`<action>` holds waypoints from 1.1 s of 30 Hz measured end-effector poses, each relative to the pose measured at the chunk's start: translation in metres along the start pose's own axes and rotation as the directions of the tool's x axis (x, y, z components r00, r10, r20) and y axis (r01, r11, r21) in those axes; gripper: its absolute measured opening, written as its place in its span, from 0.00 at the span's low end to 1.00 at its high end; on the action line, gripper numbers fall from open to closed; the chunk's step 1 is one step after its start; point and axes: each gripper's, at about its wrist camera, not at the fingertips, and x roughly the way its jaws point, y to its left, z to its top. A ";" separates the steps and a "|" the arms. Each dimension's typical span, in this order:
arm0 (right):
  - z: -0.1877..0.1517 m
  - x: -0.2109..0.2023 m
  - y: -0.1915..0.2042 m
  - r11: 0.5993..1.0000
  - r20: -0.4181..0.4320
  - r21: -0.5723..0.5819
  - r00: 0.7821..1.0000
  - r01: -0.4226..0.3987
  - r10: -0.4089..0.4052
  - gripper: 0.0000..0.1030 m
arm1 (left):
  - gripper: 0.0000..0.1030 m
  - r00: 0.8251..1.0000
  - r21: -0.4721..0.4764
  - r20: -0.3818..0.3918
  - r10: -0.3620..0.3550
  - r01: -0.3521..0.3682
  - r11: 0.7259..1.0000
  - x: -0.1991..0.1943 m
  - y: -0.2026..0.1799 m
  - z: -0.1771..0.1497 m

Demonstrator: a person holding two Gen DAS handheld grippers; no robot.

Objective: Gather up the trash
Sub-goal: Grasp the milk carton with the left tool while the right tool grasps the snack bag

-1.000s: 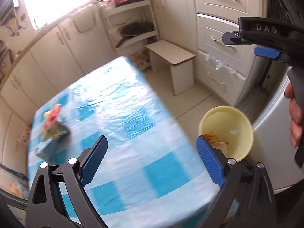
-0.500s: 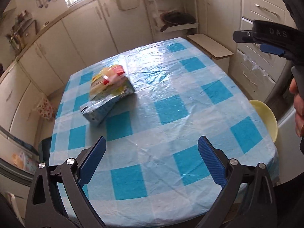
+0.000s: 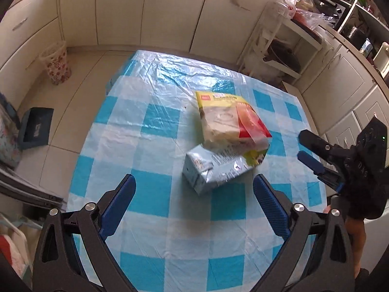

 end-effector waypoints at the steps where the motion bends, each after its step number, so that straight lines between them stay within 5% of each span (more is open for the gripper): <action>1: 0.002 0.012 0.002 1.000 -0.011 -0.001 1.000 -0.004 0.004 0.89 | 0.91 1.000 0.010 -0.001 -0.015 0.015 1.000 0.004 0.002 0.005; 6: 0.014 0.052 -0.004 0.997 -0.073 0.047 0.996 -0.057 0.060 0.88 | 0.91 0.998 0.066 -0.035 -0.043 0.045 0.997 0.035 0.001 0.025; 9: 0.017 0.066 -0.008 0.989 -0.092 0.091 0.988 -0.119 0.127 0.78 | 0.91 0.998 0.132 -0.049 -0.037 0.044 0.990 0.052 -0.009 0.031; 12: 0.019 0.077 -0.012 0.970 -0.129 0.139 0.967 -0.200 0.218 0.46 | 0.91 0.997 0.211 -0.068 -0.024 0.037 0.977 0.067 -0.019 0.032; 14: 0.019 0.081 -0.017 0.955 -0.137 0.178 0.955 -0.238 0.263 0.16 | 0.91 0.996 0.255 -0.086 -0.019 0.040 0.966 0.077 -0.025 0.029; 15: 0.019 0.078 -0.020 0.949 -0.130 0.195 0.953 -0.247 0.275 0.13 | 0.91 0.996 0.275 -0.094 -0.014 0.039 0.961 0.080 -0.028 0.027; 27: 0.026 0.005 -0.036 0.955 0.019 0.207 0.976 -0.215 0.216 0.06 | 0.89 0.980 0.477 -0.195 -0.043 0.133 0.869 0.075 -0.078 -0.016; 33: 0.022 -0.039 -0.046 0.973 0.026 0.170 0.987 -0.158 0.156 0.06 | 0.89 0.994 0.408 -0.100 0.038 0.006 0.913 0.079 -0.080 0.002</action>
